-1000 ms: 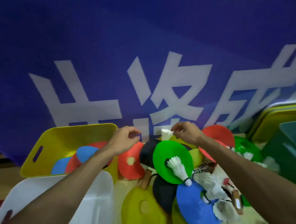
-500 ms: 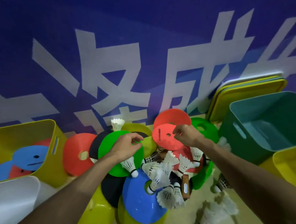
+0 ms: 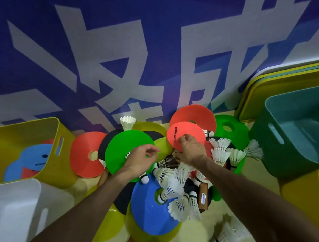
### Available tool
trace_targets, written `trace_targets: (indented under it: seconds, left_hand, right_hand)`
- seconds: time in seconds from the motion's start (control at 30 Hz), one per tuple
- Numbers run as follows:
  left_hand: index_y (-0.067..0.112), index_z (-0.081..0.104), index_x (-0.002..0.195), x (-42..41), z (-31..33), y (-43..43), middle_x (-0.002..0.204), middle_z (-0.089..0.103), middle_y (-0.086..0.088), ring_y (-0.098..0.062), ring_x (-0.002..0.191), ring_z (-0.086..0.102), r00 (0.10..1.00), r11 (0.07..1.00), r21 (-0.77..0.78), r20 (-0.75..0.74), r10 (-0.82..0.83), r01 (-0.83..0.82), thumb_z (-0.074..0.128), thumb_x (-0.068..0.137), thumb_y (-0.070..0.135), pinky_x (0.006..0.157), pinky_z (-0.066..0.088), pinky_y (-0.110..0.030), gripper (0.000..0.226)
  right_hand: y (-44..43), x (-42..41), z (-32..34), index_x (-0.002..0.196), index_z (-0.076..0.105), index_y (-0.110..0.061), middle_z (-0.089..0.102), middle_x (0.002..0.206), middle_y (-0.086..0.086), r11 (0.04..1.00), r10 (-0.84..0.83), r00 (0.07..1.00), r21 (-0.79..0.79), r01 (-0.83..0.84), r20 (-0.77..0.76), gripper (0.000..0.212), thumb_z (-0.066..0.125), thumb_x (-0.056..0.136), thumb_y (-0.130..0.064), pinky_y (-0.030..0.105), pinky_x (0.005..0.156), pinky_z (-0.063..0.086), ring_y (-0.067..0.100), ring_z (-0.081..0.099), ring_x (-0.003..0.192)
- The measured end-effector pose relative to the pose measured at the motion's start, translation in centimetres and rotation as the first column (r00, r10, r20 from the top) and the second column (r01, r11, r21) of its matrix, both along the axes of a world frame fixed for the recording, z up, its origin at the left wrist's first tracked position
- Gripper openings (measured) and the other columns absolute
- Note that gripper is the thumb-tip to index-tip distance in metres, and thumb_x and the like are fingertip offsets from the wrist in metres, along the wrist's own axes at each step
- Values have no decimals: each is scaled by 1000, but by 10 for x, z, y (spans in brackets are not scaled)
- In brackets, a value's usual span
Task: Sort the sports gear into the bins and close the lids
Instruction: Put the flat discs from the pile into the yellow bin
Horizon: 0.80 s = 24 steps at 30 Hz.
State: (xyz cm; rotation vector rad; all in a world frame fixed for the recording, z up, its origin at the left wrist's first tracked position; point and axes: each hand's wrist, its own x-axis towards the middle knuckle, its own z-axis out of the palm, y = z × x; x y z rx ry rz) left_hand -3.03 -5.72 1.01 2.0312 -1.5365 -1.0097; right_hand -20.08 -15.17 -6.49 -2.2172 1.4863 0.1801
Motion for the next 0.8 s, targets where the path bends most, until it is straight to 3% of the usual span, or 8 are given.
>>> trace_targets:
  seconds: [0.23, 0.4, 0.63, 0.73, 0.8]
  left_hand:
    - [18, 66, 111, 15, 3, 10, 100, 62, 6, -9, 98, 58, 1000, 1000, 8, 16, 9, -9, 57, 92, 11, 87, 47, -21, 22]
    - [16, 66, 111, 24, 5, 18, 98, 62, 5, -11, 95, 58, 1000, 1000, 13, 14, 27, -27, 57, 91, 10, 82, 45, -18, 23]
    - [20, 68, 105, 49, 13, 25, 101, 65, 2, -14, 95, 61, 999, 999, -13, 6, 33, -33, 58, 90, 12, 80, 46, -19, 20]
    - [22, 68, 103, 64, 24, 26, 104, 67, 3, -12, 95, 62, 1000, 999, -42, 1, 27, -27, 57, 91, 14, 77, 47, -17, 18]
    - [24, 69, 102, 76, 32, 26, 105, 69, 4, -10, 96, 63, 1000, 996, -80, 5, 29, -29, 58, 91, 17, 83, 50, -23, 17]
  right_hand:
    - [-9, -7, -1, 138, 39, -16, 39, 145, 10, 998, -6, 1000, -57, 5, -5, 41, 42, 98, -25, 47, 104, 43, 29, 44, 128]
    - [-11, -10, 8, 123, 54, -19, 64, 108, 6, 993, -29, 1000, -112, 30, 7, 27, 41, 100, -19, 38, 80, 56, 24, 66, 91]
    - [-4, -3, 46, 117, 56, -23, 62, 85, 3, 952, -80, 994, -289, 97, 69, 21, 46, 99, -19, 32, 59, 54, 19, 62, 63]
    - [-3, -1, 61, 115, 57, -20, 65, 82, 1, 926, -100, 989, -355, 132, 106, 19, 49, 98, -18, 36, 59, 57, 18, 63, 62]
    - [1, 1, 74, 108, 59, -22, 67, 84, -1, 897, -105, 985, -414, 153, 138, 13, 52, 97, -21, 36, 60, 57, 18, 64, 64]
